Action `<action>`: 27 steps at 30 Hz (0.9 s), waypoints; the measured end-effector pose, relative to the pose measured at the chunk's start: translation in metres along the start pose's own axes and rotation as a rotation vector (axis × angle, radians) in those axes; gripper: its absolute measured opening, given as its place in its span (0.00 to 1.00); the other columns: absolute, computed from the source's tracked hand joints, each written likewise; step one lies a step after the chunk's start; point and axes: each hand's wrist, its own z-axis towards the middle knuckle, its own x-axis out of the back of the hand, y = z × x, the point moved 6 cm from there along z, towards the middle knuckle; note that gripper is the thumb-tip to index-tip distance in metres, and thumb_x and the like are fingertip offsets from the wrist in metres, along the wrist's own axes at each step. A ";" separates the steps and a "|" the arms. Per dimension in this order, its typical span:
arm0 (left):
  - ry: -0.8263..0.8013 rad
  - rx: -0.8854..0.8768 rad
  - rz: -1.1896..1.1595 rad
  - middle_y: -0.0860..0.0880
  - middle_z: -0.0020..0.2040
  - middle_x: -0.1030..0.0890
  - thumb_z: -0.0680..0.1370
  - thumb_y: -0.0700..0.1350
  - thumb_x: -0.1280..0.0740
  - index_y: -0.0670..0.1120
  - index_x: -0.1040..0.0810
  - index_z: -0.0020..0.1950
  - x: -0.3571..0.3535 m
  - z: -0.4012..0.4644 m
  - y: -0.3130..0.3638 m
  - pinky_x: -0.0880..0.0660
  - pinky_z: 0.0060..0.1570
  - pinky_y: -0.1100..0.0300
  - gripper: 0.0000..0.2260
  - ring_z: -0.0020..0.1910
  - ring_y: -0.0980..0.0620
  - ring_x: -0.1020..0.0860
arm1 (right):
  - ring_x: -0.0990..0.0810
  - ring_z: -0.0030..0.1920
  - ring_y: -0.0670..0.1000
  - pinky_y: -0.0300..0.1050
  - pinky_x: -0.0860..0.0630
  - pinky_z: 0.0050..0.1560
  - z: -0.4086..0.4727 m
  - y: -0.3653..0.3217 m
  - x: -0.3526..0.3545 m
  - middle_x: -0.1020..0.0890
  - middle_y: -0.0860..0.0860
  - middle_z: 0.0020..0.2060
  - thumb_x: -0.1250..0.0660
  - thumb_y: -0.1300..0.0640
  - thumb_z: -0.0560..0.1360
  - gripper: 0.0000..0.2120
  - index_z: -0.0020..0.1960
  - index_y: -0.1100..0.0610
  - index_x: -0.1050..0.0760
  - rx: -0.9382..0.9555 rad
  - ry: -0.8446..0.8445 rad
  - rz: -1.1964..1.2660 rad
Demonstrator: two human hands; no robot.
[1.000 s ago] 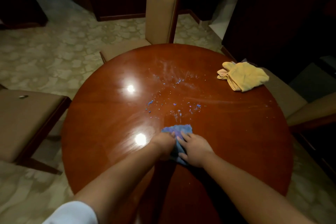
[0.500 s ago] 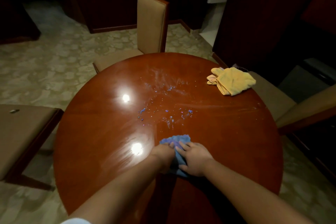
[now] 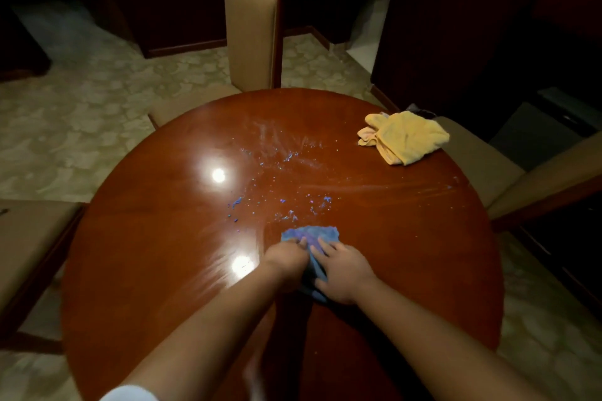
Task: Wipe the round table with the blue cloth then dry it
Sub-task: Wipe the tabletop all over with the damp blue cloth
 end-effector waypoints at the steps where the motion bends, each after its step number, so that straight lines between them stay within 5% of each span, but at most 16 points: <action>1: 0.000 -0.022 0.003 0.43 0.77 0.45 0.75 0.53 0.30 0.41 0.42 0.76 -0.002 -0.004 0.011 0.37 0.70 0.50 0.36 0.75 0.45 0.44 | 0.48 0.76 0.54 0.49 0.45 0.72 -0.012 0.002 -0.004 0.51 0.54 0.78 0.46 0.42 0.79 0.34 0.79 0.53 0.54 -0.005 -0.010 0.015; 6: -0.010 -0.084 0.009 0.42 0.77 0.46 0.78 0.49 0.34 0.41 0.43 0.76 -0.006 -0.012 0.064 0.36 0.70 0.47 0.31 0.75 0.43 0.45 | 0.53 0.77 0.52 0.47 0.51 0.75 -0.058 0.020 -0.021 0.53 0.54 0.78 0.46 0.45 0.79 0.35 0.79 0.55 0.57 -0.075 -0.047 0.094; 20: -0.025 -0.196 0.094 0.42 0.78 0.52 0.82 0.43 0.42 0.41 0.48 0.78 0.037 0.063 0.170 0.40 0.71 0.50 0.26 0.77 0.44 0.50 | 0.44 0.75 0.51 0.46 0.46 0.72 -0.098 0.142 -0.029 0.45 0.55 0.77 0.42 0.46 0.77 0.33 0.78 0.55 0.48 -0.302 -0.073 0.177; 27: -0.009 -0.178 0.050 0.42 0.78 0.54 0.82 0.46 0.42 0.41 0.52 0.78 0.066 0.111 0.194 0.44 0.72 0.51 0.29 0.77 0.46 0.53 | 0.49 0.77 0.50 0.47 0.47 0.73 -0.082 0.203 -0.023 0.50 0.54 0.78 0.42 0.46 0.77 0.35 0.78 0.56 0.50 -0.297 -0.091 0.168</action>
